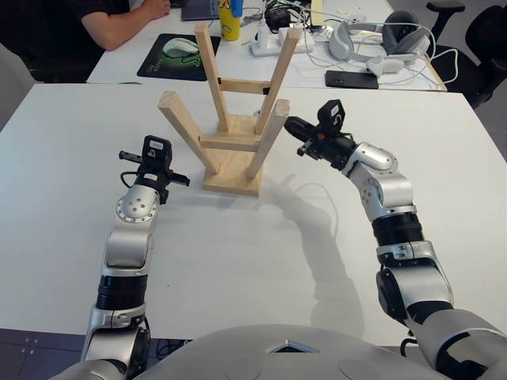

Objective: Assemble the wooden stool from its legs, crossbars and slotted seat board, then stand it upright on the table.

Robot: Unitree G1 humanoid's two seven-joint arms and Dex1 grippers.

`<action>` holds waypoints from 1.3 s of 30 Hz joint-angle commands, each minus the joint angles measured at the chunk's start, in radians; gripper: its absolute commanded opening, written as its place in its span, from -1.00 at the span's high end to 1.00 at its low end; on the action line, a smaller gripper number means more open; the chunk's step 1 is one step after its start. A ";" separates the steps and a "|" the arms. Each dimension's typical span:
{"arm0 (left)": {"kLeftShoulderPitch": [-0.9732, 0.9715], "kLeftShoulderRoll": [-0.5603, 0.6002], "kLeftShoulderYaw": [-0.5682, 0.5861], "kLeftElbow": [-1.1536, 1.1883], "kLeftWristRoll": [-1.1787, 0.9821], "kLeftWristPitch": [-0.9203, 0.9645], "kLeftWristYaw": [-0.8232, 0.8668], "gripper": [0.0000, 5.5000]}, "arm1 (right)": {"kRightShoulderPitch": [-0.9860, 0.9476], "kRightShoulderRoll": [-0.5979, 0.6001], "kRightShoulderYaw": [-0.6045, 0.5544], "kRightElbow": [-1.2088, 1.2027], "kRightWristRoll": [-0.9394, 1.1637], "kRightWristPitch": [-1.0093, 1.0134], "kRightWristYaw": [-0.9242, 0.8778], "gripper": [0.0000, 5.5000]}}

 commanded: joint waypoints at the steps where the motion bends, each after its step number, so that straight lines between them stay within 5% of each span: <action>1: 0.004 0.018 0.031 0.014 -0.008 -0.003 -0.009 0.99 | -0.012 0.029 0.073 -0.038 -0.012 -0.015 0.115 1.00; 10: 0.044 0.101 0.106 0.025 -0.023 0.000 -0.066 0.99 | 0.203 -0.062 0.309 -0.694 0.180 0.424 0.249 1.00; 15: 0.040 0.181 0.177 0.087 -0.030 -0.023 -0.096 0.99 | 0.218 -0.018 0.253 -0.856 0.307 0.617 0.104 1.00; 22: 0.062 0.158 0.107 0.045 -0.075 -0.044 -0.178 0.99 | 0.289 -0.176 0.104 -0.424 0.013 0.426 -0.102 1.00; 39: 0.022 0.231 -0.034 0.047 0.053 0.118 -0.212 0.99 | -0.067 0.034 0.103 0.551 -0.280 -0.180 -0.204 1.00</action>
